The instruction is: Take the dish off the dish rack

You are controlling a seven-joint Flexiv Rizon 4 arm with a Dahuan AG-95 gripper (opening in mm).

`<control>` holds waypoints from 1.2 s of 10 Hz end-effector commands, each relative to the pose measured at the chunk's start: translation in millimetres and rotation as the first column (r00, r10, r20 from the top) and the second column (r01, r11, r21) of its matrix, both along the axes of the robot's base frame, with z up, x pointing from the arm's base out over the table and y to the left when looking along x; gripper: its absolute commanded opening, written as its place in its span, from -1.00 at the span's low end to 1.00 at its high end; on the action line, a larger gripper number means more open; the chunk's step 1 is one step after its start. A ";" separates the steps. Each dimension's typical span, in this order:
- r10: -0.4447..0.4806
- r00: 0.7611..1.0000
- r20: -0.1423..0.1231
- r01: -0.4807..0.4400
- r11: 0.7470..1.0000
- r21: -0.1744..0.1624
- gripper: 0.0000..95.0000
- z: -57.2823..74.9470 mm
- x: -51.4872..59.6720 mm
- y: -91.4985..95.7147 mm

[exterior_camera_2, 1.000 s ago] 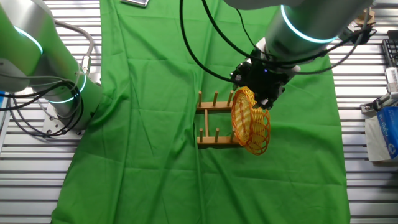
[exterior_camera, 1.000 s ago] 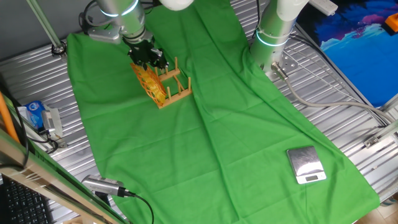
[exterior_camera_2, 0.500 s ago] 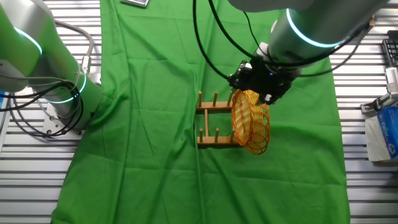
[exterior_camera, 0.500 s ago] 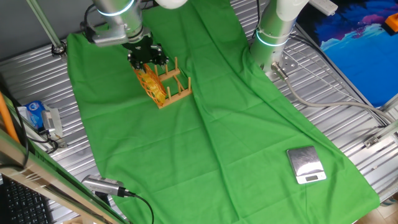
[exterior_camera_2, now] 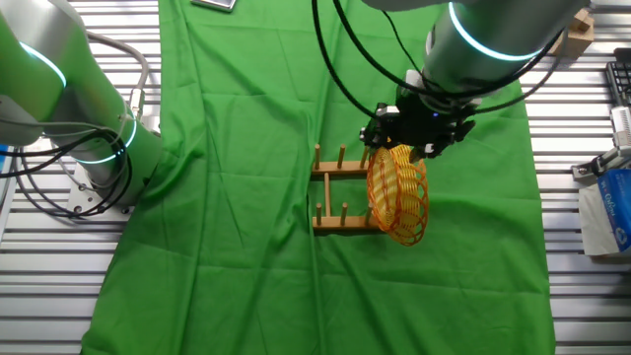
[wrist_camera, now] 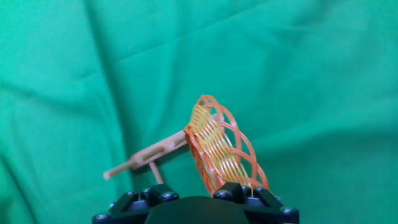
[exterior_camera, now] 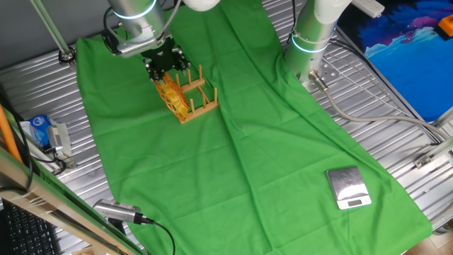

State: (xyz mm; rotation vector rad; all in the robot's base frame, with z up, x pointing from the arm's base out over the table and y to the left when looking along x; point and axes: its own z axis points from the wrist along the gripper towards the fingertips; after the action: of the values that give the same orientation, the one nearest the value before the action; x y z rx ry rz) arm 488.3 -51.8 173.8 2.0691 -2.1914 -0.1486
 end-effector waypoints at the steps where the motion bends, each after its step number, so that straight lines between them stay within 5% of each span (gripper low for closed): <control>1: 0.054 0.999 0.002 -0.054 0.999 -0.010 0.20 -0.2 6.7 -2.8; 5: 0.054 0.999 0.004 -0.054 0.998 -0.008 0.20 -14.4 14.8 -7.0; 12: 0.067 0.998 0.021 -0.066 0.998 -0.011 0.20 -18.4 31.5 -11.5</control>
State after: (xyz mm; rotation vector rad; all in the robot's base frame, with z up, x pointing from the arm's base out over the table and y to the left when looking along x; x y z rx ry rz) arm 520.5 -63.3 154.9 2.1479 -2.1254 -0.1085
